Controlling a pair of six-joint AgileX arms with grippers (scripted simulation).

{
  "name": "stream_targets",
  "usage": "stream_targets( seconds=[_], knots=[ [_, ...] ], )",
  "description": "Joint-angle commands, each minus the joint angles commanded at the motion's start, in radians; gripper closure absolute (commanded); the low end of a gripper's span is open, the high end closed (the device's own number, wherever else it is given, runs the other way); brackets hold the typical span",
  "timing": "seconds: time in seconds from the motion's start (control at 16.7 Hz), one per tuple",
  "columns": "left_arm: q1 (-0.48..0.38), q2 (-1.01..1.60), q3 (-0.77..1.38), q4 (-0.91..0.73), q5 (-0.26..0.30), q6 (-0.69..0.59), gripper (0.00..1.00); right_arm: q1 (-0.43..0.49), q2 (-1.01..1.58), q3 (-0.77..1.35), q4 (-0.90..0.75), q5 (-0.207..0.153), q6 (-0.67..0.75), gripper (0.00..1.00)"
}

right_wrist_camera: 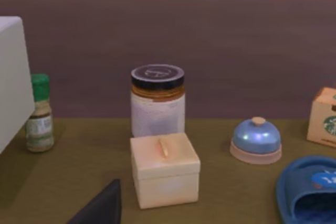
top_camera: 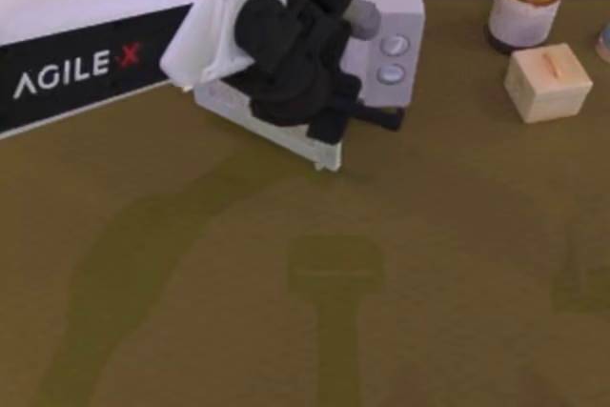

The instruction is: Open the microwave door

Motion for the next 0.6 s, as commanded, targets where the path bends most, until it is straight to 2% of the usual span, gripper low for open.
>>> stream_targets(
  seconds=[0.18, 0.6],
  knots=[
    [0.015, -0.034, -0.042, 0.018, 0.024, 0.05, 1.0, 0.0, 0.0, 0.0, 0.0, 0.0, 0.0, 0.0],
    [0.016, -0.038, -0.046, 0.02, 0.027, 0.055, 1.0, 0.0, 0.0, 0.0, 0.0, 0.0, 0.0, 0.0]
  ],
)
